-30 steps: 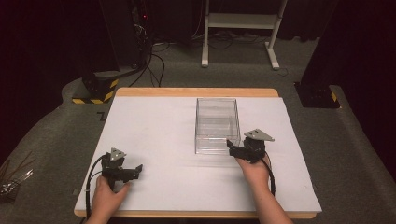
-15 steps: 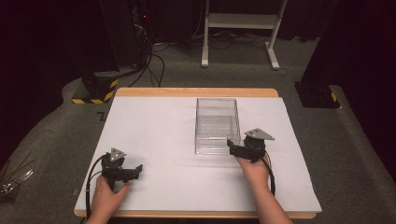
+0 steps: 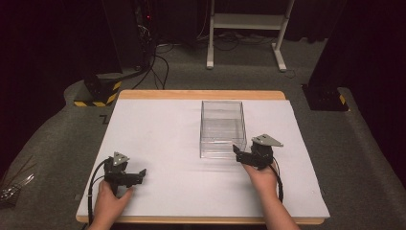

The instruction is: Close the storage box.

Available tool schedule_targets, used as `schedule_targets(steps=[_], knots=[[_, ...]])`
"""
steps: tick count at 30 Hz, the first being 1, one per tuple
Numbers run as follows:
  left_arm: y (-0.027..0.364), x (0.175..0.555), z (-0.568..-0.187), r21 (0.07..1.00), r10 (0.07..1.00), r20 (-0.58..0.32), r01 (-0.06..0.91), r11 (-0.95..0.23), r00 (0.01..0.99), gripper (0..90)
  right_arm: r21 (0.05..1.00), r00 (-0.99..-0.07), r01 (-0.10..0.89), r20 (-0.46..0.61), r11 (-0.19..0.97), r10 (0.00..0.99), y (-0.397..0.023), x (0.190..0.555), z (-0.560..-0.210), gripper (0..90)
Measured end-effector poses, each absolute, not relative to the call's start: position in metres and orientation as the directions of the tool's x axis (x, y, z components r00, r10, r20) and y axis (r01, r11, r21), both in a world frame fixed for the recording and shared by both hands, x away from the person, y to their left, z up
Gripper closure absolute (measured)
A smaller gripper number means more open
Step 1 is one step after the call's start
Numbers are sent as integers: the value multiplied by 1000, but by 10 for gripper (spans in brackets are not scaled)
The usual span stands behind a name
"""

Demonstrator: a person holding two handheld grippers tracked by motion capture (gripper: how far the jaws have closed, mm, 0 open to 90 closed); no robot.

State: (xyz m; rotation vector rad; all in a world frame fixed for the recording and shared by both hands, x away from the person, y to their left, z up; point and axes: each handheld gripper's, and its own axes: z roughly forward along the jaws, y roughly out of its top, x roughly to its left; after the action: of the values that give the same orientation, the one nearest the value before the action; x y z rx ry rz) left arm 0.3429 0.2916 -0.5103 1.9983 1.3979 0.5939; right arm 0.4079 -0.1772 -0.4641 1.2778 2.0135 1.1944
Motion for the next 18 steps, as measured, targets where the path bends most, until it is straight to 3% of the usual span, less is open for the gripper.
schedule_targets(steps=[18], knots=[[291, 343, -510, 708, 941, 12, 661, -246, 338, 7, 869, -473, 457, 56, 191, 879, -196, 374, -462, 146]])
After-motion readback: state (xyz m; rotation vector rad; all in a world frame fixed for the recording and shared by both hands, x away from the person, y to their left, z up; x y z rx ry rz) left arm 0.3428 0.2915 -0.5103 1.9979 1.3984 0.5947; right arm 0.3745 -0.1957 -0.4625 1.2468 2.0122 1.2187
